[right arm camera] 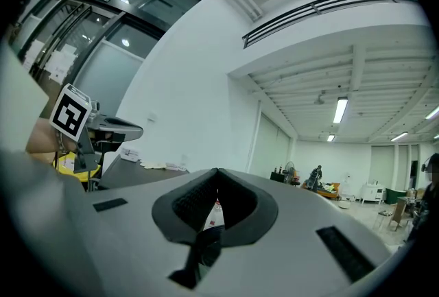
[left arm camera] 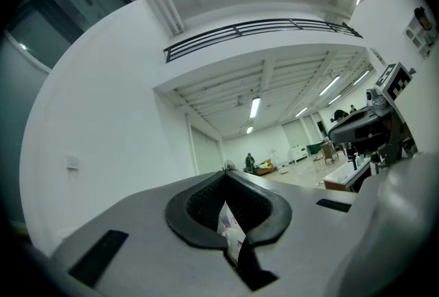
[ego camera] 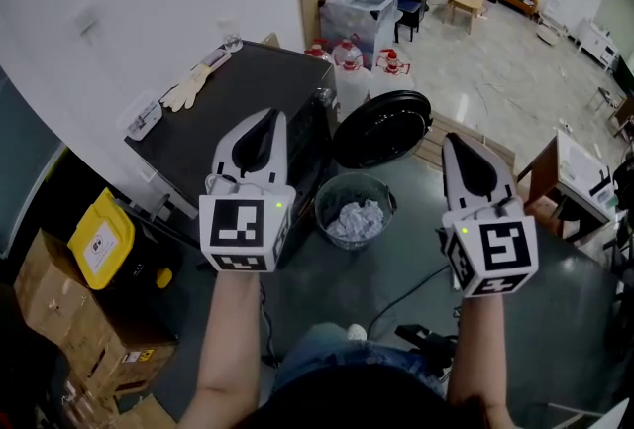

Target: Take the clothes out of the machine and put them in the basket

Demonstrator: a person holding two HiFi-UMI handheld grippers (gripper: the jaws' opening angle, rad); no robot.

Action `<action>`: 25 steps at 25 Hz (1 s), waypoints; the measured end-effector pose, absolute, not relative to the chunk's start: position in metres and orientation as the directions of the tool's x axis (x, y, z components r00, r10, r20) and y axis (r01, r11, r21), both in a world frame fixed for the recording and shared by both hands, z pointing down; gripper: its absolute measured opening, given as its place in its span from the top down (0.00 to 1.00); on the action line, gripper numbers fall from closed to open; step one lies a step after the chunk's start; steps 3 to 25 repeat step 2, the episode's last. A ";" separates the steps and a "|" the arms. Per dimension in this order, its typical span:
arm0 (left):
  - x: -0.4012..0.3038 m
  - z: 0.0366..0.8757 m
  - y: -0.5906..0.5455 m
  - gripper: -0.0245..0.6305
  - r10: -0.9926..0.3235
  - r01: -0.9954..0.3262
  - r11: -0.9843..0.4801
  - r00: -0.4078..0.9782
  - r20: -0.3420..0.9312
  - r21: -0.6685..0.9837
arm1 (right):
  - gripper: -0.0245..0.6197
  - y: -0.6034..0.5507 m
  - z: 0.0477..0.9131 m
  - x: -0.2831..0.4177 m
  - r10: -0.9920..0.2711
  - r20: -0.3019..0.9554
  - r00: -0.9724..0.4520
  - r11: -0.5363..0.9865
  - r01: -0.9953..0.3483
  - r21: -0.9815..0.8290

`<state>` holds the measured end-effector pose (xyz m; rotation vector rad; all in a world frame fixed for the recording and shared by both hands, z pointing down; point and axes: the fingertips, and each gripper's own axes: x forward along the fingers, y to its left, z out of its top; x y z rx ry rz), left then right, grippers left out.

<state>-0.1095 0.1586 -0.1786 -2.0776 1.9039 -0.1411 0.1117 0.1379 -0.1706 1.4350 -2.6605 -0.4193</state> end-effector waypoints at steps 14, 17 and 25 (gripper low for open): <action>-0.108 -0.177 0.157 0.96 -0.984 -0.953 -0.065 0.111 -0.139 -0.297 | 0.96 0.137 -0.170 0.114 -0.833 -0.051 -0.552 0.518 -0.808 0.283; -0.108 -0.177 0.157 0.96 -0.984 -0.953 -0.065 0.111 -0.139 -0.297 | 0.96 0.137 -0.170 0.114 -0.833 -0.051 -0.552 0.518 -0.808 0.283; -0.108 -0.177 0.157 0.96 -0.984 -0.953 -0.065 0.111 -0.139 -0.297 | 0.96 0.137 -0.170 0.114 -0.833 -0.051 -0.552 0.518 -0.808 0.283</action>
